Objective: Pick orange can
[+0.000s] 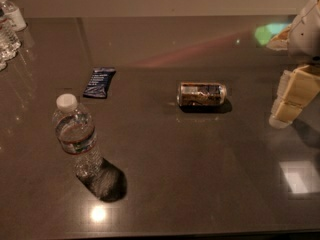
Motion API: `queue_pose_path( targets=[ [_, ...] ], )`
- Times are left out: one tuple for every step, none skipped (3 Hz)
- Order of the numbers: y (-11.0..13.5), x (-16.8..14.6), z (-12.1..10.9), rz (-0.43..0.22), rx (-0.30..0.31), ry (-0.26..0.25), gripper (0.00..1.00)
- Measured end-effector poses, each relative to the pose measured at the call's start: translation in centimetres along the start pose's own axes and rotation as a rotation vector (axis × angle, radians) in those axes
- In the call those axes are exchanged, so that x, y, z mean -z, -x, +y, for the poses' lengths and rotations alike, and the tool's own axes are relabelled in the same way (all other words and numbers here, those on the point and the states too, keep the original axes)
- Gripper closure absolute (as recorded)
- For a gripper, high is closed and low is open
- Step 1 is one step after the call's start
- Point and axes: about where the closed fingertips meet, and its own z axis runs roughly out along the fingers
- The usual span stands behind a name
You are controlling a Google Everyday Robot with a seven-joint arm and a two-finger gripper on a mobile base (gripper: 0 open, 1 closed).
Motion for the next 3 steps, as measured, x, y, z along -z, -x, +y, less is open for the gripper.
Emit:
queue_pose_path(
  targets=[
    [0.3,-2.3,-1.9,-0.037,0.008,0.029,0.0],
    [0.8,-4.7,-4.0,-0.067,0.014,0.053,0.0],
    [1.8,-7.5,-5.5,-0.083,0.033,0.081,0.0]
  ],
)
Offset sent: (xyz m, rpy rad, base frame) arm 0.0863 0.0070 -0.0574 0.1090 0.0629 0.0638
